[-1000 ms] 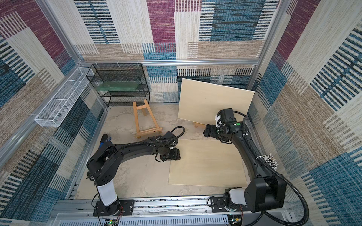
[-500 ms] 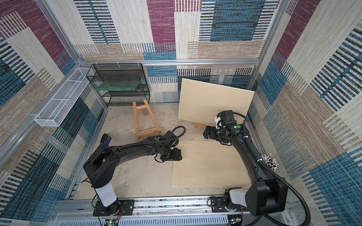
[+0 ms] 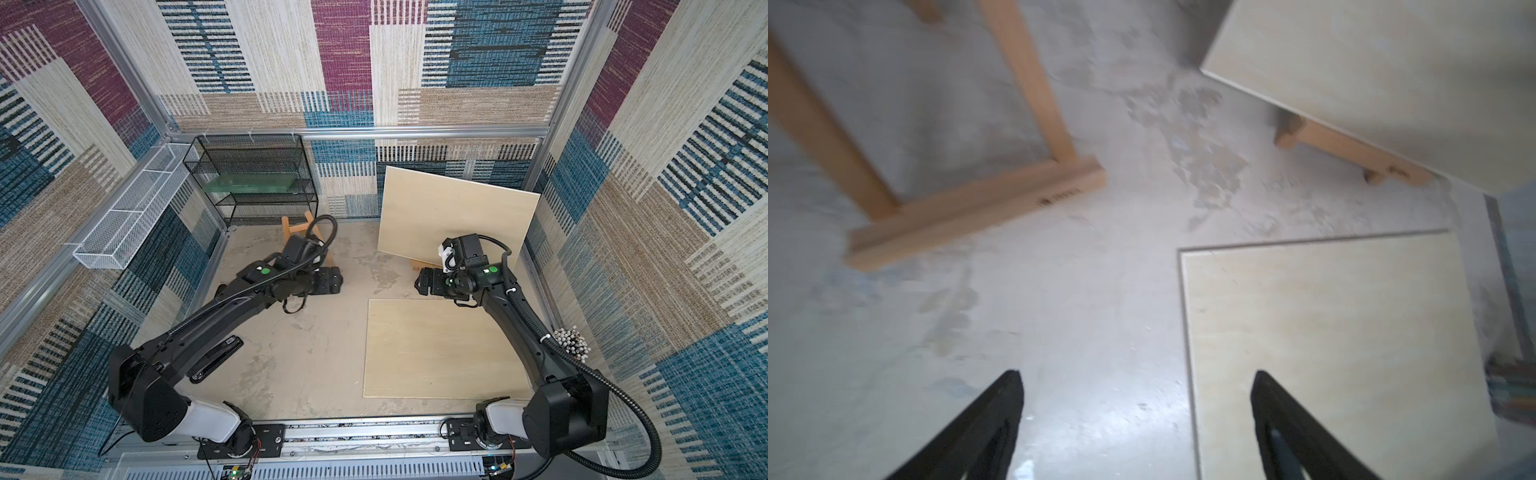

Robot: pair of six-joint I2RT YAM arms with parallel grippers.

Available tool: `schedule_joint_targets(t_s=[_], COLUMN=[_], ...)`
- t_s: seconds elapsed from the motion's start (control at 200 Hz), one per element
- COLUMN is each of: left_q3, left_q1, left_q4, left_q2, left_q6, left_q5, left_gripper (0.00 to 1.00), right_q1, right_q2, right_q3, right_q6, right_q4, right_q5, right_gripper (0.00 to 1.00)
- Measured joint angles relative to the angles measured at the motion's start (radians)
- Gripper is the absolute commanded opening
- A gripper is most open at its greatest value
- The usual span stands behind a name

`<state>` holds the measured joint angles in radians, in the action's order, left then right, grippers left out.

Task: Disassemble the easel
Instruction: Move the drawing board to the center of the board, then pick up the easel at the center of the board.

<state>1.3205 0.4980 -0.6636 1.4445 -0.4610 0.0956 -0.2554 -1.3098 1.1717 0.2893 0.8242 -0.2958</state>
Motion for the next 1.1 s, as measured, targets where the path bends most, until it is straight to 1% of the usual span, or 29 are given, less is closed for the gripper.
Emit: schedule_joint_targets(t_s=[0.07,0.1,0.165,0.27,0.336,0.436,0.596,0.721,0.816,1.027,1.097], left_q3=[0.006,0.011,0.016,0.003,-0.021,-0.038,-0.067,-0.074,-0.074,-0.074,-0.074], left_q1=[-0.099,-0.133,-0.192,-0.275,-0.328,-0.386,-0.431,-0.454,-0.455,-0.455,-0.455], left_q4=[0.002,0.008,0.026,0.083,0.131,0.192,0.304,0.377,0.414,0.469,0.481], left_q2=[-0.019,-0.018,-0.005,0.026,0.047,0.097,0.163,0.211,0.238,0.288,0.304], left_q6=[0.056,0.079,0.124,0.180,0.202,0.232,0.273,0.282,0.285,0.285,0.285], left_q5=[0.018,0.032,0.024,-0.010,-0.052,-0.098,-0.211,-0.282,-0.311,-0.335,-0.335], left_gripper=[0.87,0.87,0.86,0.83,0.82,0.81,0.80,0.77,0.76,0.71,0.67], right_q1=[-0.030,-0.044,-0.072,-0.114,-0.135,-0.161,-0.179,-0.183,-0.183,-0.183,-0.183], right_q2=[-0.013,-0.021,-0.043,-0.096,-0.126,-0.158,-0.178,-0.180,-0.180,-0.183,-0.187], right_q3=[0.001,0.003,0.013,0.047,0.072,0.103,0.119,0.119,0.119,0.119,0.119], right_q6=[0.004,0.010,0.014,0.020,0.020,0.020,0.019,0.019,0.015,0.012,0.011], right_q4=[-0.029,-0.043,-0.067,-0.100,-0.109,-0.131,-0.146,-0.149,-0.150,-0.155,-0.159], right_q5=[-0.018,-0.026,-0.036,-0.049,-0.053,-0.063,-0.070,-0.071,-0.071,-0.071,-0.071], right_gripper=[0.95,0.95,0.95,0.95,0.95,0.95,0.95,0.95,0.95,0.95,0.95])
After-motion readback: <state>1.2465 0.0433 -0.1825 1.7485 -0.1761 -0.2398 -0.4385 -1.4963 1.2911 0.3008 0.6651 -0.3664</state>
